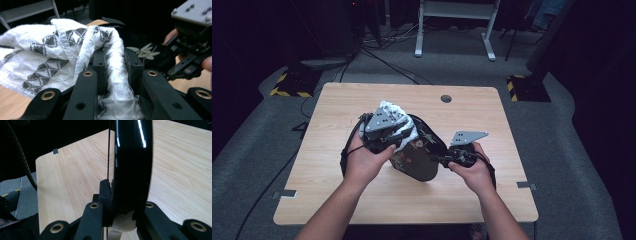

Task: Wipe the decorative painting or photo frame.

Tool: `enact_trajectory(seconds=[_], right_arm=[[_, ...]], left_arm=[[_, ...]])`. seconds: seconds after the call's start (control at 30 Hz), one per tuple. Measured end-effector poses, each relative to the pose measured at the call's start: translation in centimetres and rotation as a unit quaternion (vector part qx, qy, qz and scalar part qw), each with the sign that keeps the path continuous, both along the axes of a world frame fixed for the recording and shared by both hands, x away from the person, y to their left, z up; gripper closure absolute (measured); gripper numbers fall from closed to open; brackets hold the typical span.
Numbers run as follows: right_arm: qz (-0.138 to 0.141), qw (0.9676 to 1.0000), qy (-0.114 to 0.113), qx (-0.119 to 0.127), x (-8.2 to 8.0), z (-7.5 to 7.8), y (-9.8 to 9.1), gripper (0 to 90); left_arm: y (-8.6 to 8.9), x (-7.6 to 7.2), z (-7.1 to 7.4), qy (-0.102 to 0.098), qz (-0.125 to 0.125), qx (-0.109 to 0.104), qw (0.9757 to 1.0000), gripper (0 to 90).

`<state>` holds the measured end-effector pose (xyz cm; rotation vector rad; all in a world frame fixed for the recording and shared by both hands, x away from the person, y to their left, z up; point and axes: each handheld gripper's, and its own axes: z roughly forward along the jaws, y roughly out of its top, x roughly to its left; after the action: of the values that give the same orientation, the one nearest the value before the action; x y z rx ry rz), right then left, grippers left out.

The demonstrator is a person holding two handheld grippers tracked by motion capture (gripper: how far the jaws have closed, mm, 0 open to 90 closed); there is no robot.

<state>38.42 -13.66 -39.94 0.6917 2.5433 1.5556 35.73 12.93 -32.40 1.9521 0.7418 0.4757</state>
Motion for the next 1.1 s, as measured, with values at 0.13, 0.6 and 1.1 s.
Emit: enact_trajectory(seconds=[0.13, 0.6, 1.1], right_arm=[[-0.002, 1.0, -0.001, -0.001, 0.0, 0.0, 0.0, 80.3], [-0.008, 0.9999, -0.002, -0.01, -0.2, 0.1, 0.4, 80.6], [-0.011, 0.9998, -0.005, -0.015, -0.2, 0.2, 0.5, 80.3]], left_arm=[[0.1, 0.2, -1.0, 0.014, 0.0, -0.007, 0.9999, 75.4], [-1.6, -0.5, 0.3, -0.004, -0.015, 0.006, 0.9999, 75.3], [-1.8, -0.4, -0.4, 0.011, -0.018, 0.014, 0.9997, 75.2]])
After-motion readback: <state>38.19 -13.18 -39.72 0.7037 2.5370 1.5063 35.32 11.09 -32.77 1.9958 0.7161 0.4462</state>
